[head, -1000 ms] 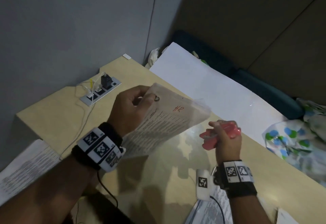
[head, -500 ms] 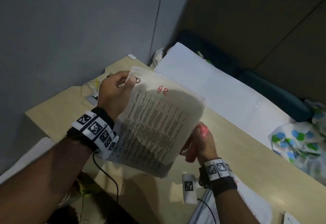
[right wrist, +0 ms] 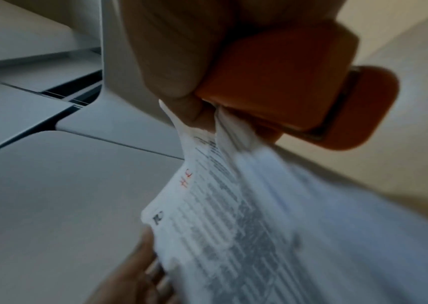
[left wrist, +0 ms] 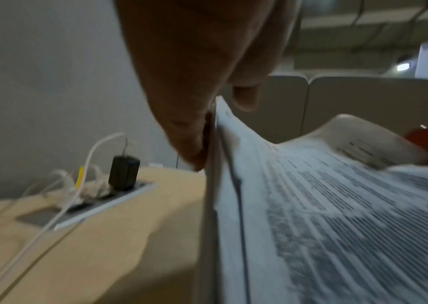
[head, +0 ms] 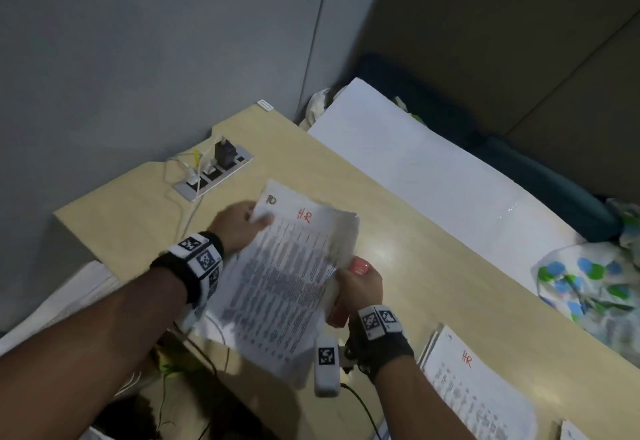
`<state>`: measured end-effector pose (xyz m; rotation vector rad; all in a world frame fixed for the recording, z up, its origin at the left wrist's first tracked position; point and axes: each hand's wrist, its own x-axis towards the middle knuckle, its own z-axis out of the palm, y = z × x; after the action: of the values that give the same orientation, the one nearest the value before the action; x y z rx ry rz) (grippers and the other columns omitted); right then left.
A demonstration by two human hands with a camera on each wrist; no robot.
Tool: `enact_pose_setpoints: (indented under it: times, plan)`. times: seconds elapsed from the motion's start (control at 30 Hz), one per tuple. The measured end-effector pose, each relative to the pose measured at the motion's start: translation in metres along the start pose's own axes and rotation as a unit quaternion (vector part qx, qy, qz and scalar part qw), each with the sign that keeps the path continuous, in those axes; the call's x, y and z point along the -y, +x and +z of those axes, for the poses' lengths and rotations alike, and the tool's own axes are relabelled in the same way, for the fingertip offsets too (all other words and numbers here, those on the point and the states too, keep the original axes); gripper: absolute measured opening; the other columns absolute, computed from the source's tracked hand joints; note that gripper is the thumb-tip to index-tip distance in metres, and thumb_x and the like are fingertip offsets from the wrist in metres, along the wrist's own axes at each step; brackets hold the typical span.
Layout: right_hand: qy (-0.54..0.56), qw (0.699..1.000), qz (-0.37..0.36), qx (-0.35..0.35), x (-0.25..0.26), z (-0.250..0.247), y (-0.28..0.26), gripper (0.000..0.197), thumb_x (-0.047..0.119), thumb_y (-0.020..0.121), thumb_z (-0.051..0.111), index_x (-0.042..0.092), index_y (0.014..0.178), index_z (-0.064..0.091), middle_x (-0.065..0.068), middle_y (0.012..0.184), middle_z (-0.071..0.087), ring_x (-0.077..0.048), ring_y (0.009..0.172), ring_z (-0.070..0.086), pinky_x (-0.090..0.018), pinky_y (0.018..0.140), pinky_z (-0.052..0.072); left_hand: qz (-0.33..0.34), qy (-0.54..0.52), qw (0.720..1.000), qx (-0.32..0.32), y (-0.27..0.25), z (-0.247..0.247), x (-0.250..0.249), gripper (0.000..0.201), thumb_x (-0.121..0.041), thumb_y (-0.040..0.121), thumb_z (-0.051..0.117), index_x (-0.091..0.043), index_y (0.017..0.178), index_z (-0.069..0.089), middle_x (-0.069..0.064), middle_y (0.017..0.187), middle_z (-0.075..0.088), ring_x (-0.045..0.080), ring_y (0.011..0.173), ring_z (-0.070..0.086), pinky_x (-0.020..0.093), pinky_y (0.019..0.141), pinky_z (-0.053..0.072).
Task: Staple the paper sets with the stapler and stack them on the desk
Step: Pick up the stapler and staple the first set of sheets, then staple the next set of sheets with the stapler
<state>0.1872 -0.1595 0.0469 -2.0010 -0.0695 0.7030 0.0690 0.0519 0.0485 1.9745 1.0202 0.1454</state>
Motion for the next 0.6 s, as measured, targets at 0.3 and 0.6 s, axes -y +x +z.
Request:
enact_pose_setpoints:
  times: [0.3, 0.6]
  plan:
    - [-0.008, 0.992, 0.124, -0.006, -0.04, 0.008, 0.014, 0.007, 0.009, 0.074, 0.067, 0.009, 0.08, 0.067, -0.017, 0.087, 0.074, -0.036, 0.082, 0.072, -0.053, 0.077, 0.06, -0.102, 0.05, 0.994, 0.007, -0.025, 0.04, 0.06, 0.021, -0.011, 0.088, 0.059, -0.004, 0.107, 0.063, 0.017, 0.111, 0.067, 0.032, 0.1, 0.061, 0.03, 0.085, 0.045]
    - [-0.011, 0.984, 0.176, -0.041, -0.081, -0.008, 0.029, 0.029, 0.016, 0.06, 0.066, 0.018, 0.088, 0.069, -0.012, 0.088, 0.074, -0.035, 0.076, 0.072, -0.05, 0.066, 0.062, -0.061, -0.011, 0.998, -0.023, -0.025, 0.065, 0.044, 0.028, -0.006, 0.083, 0.067, -0.006, 0.111, 0.067, 0.011, 0.111, 0.068, 0.022, 0.099, 0.061, 0.024, 0.088, 0.042]
